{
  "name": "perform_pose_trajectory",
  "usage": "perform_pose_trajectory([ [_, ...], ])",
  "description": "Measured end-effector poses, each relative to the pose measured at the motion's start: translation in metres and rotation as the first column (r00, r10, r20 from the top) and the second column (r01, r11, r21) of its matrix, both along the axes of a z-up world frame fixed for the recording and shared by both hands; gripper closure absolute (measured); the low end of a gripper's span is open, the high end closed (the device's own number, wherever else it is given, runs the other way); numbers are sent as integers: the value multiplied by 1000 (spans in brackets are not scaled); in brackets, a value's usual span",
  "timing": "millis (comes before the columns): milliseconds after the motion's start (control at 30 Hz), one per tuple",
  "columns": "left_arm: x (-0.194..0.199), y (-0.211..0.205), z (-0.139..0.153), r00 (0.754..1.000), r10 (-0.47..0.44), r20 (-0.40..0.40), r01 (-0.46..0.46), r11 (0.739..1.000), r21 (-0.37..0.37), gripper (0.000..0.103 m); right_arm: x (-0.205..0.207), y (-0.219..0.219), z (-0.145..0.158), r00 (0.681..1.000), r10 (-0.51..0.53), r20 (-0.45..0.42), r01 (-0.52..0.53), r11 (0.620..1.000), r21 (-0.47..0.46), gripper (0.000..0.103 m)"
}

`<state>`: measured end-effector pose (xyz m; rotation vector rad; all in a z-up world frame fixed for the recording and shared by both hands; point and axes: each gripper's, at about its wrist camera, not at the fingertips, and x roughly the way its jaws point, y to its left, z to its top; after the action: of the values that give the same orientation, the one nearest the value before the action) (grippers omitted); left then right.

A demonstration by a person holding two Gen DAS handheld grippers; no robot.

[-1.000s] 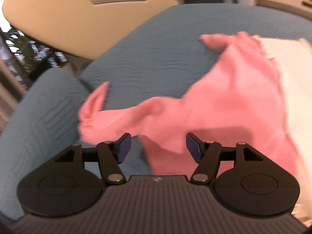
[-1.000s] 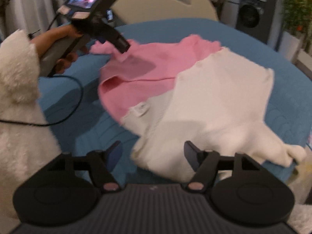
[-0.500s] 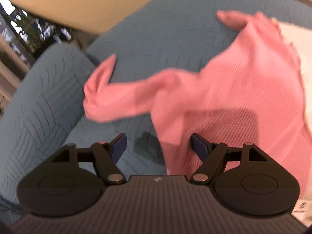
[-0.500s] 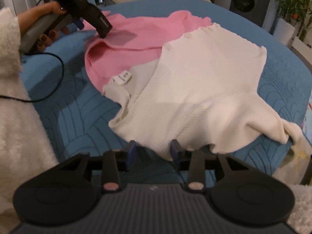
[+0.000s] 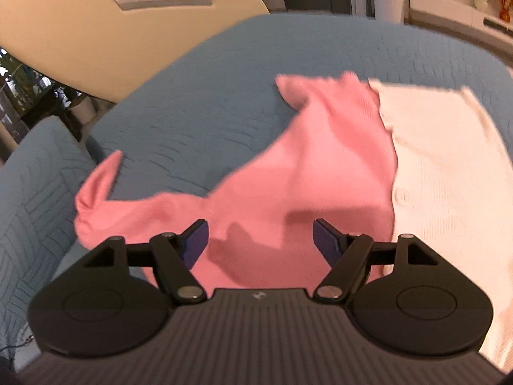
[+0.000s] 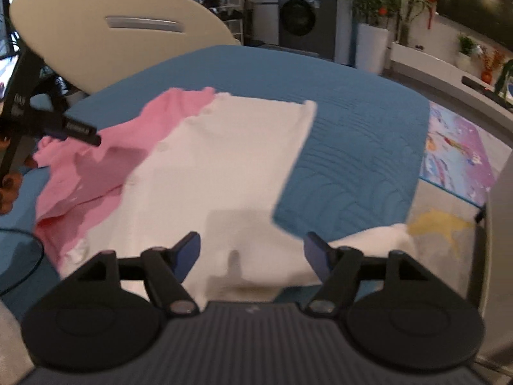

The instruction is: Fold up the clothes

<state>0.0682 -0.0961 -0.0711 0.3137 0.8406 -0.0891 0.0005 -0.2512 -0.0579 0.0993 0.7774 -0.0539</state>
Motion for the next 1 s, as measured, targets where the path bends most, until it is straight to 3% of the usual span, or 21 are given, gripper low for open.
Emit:
perform_pose_trajectory([
  [100, 1, 5, -23, 998, -39, -44, 40, 999, 20, 26, 2, -18, -2, 999, -7, -45, 5, 1000, -27, 30],
  [133, 2, 7, -27, 998, -47, -49, 47, 999, 18, 21, 2, -20, -2, 999, -12, -53, 10, 999, -50, 30],
  [300, 14, 20, -24, 996, 19, -89, -23, 999, -47, 19, 3, -38, -6, 995, -49, -91, 34, 987, -156, 30],
  [500, 10, 10, -23, 998, -11, -60, 12, 1000, 8, 20, 21, -33, -33, 957, 105, -271, -150, 977, -151, 35],
  [567, 7, 5, -23, 999, -28, -35, 29, 999, 35, 20, 31, -30, -41, 941, 129, -312, -179, 974, -137, 41],
  [667, 0, -1, -18, 999, -53, 14, 52, 996, 72, 20, 51, -26, -50, 931, 131, -341, -198, 965, -170, 62],
  [733, -3, -2, -14, 997, -69, 33, 66, 995, 72, 20, 59, -26, -51, 933, 119, -339, -192, 962, -192, 99],
  [867, -5, -1, -11, 996, -82, 39, 80, 995, 53, 20, 73, -30, -44, 959, 93, -268, -151, 967, -205, 99],
  [1000, -3, -1, -13, 996, -81, 30, 80, 995, 54, 20, 75, -31, -24, 991, 72, -110, -87, 987, -136, 94],
])
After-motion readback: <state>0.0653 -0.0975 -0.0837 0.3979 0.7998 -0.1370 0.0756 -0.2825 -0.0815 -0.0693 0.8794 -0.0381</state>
